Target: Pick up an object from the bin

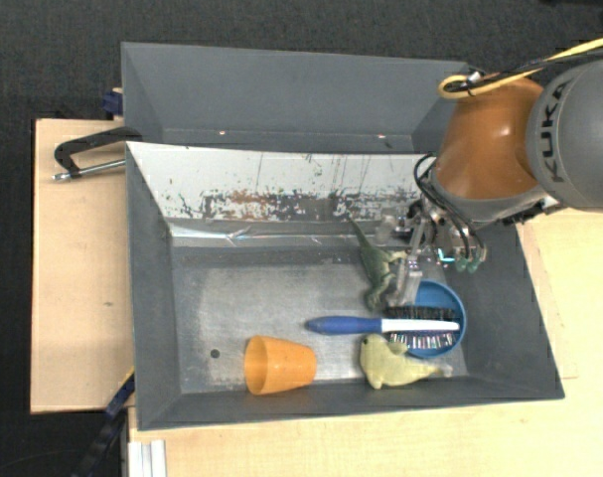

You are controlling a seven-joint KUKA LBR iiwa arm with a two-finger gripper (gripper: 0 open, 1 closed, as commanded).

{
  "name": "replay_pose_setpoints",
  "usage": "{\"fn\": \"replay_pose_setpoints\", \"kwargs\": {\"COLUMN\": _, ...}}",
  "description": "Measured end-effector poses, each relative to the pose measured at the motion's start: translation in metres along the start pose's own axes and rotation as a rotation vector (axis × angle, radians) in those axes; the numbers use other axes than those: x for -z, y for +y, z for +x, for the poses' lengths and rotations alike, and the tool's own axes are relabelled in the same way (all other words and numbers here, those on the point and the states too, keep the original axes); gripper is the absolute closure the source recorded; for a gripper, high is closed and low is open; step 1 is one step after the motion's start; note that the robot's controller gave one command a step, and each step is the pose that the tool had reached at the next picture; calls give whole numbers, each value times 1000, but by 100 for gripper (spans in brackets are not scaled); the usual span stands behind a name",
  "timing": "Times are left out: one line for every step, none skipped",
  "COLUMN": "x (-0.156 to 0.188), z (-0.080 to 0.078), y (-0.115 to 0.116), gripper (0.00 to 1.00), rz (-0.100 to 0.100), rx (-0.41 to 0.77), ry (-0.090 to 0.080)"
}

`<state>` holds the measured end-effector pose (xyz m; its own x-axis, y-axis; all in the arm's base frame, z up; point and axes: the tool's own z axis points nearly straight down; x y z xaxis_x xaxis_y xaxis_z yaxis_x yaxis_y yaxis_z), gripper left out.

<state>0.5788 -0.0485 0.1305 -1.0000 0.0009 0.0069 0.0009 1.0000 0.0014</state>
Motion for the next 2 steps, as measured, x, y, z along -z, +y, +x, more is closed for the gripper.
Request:
{"fn": "replay_pose_setpoints", "kwargs": {"x": -55, "z": 50, "y": -18, "gripper": 0, "rz": -1, "rx": 358, "ry": -16}}
{"fn": "replay_pose_setpoints", "kwargs": {"x": -55, "z": 45, "y": -28, "gripper": 0, "rz": 0, "rx": 692, "ry": -21}}
